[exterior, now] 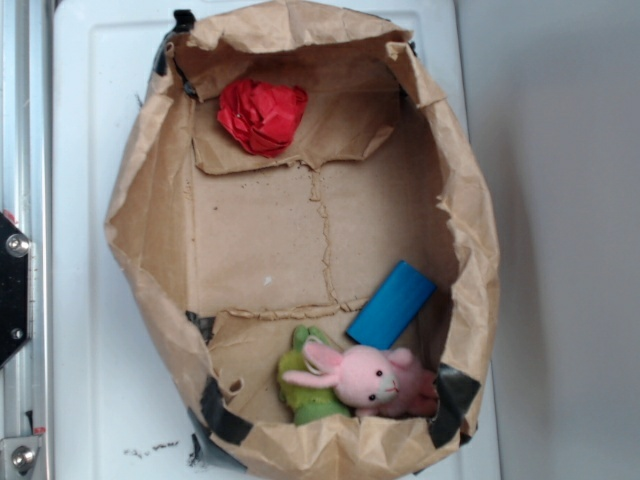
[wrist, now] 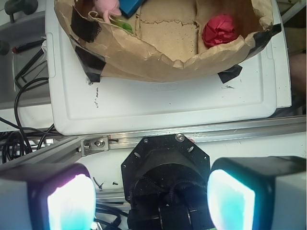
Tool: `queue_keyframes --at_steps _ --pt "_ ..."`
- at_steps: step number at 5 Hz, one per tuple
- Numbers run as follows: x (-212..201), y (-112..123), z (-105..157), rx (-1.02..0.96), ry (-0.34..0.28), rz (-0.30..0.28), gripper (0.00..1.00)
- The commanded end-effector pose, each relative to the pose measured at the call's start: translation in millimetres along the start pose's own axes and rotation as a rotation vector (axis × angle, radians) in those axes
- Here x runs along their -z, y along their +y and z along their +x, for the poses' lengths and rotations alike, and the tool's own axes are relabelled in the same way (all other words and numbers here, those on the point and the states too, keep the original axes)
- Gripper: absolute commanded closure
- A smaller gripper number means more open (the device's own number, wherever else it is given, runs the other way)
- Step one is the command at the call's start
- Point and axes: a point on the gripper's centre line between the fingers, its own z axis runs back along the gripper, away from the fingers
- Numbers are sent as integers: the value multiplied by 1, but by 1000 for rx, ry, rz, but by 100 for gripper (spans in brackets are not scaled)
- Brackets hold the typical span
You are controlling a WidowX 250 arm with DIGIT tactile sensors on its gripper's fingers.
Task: Grab the pink bunny.
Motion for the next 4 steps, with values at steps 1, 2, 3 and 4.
queue_keyframes --at_steps 1,2,3,4 --pt "0 0 0 0 0 0 0" --pt "13 22 50 -101 -6 -9 0" --pt "27 51 98 -150 2 -19 0" --pt "47 64 145 -191 -38 18 0"
